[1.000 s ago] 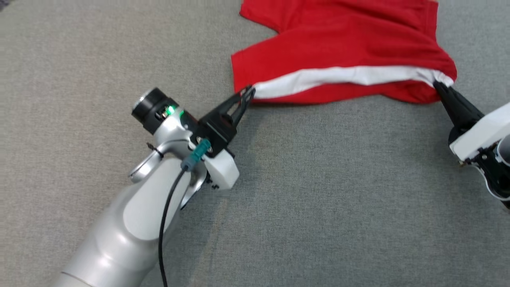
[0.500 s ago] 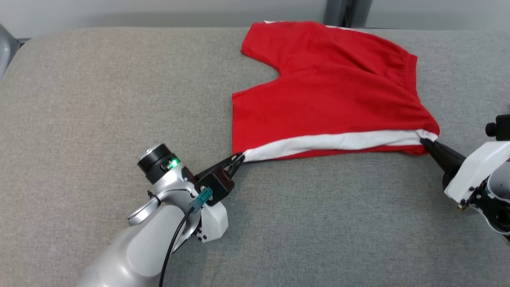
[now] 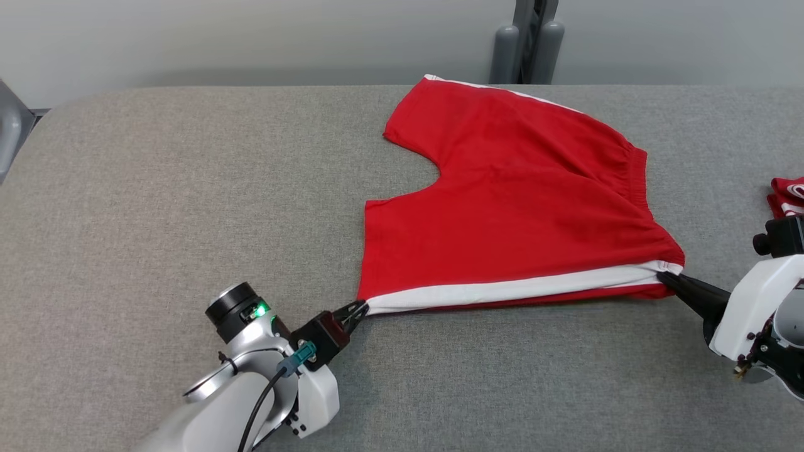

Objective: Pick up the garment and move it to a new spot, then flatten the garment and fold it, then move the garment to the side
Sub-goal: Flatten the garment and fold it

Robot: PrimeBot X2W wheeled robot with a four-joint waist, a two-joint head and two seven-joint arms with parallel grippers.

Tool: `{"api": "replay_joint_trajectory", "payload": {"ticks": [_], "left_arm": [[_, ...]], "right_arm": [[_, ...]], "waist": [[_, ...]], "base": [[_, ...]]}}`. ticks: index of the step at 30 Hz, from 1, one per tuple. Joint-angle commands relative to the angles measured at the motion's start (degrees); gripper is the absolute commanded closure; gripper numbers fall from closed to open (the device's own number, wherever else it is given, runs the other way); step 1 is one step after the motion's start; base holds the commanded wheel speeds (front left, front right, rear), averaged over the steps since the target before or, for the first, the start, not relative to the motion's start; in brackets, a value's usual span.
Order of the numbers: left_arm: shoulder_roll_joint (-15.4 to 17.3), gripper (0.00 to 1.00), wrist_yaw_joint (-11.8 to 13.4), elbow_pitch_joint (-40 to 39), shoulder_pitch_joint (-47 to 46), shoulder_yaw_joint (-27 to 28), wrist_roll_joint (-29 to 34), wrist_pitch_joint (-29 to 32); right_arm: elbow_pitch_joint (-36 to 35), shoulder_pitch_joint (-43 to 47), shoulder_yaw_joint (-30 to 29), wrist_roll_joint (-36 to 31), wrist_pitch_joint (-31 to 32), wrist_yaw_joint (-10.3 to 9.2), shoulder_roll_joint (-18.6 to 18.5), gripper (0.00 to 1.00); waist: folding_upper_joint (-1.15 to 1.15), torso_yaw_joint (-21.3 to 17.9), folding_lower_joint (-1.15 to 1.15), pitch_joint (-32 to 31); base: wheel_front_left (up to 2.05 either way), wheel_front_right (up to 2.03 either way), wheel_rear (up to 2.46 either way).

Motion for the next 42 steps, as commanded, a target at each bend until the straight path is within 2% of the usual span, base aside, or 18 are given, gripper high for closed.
{"api": "replay_joint_trajectory", "payload": {"ticks": [1,7,15,28,42], "left_arm": [[0.8,1.00,-0.1,-0.5,1.2,-1.1,-1.3,0.1],[3.5,1.00,-0.1,-4.1,2.2,-6.6,-6.8,1.9],[9.1,1.00,-0.1,-12.2,3.6,-13.5,-14.4,6.1],[14.5,1.00,0.0,-22.5,6.5,-16.1,-19.1,11.6],[17.4,1.00,1.1,-30.1,8.3,-15.7,-22.5,14.5]], "right_arm": [[-0.4,1.3,0.6,0.7,1.2,0.00,-0.8,1.00],[-2.2,2.6,1.7,2.0,3.7,0.00,-2.2,1.00],[-4.5,5.1,3.1,4.8,8.7,0.00,-4.2,1.00],[-7.5,8.3,4.7,7.8,14.7,0.00,-6.1,1.00],[-9.5,10.5,5.4,8.6,16.5,0.00,-6.2,1.00]], "waist": [[0.00,0.0,0.00,-0.5],[0.00,0.1,0.00,-1.2],[0.00,0.4,0.00,-2.6],[0.00,0.3,0.00,-4.1],[0.00,-0.1,0.00,-4.9]], "base": [[0.00,0.00,0.00],[0.00,0.00,0.00],[0.00,0.00,0.00],[0.00,0.00,0.00],[0.00,0.00,0.00]]}}
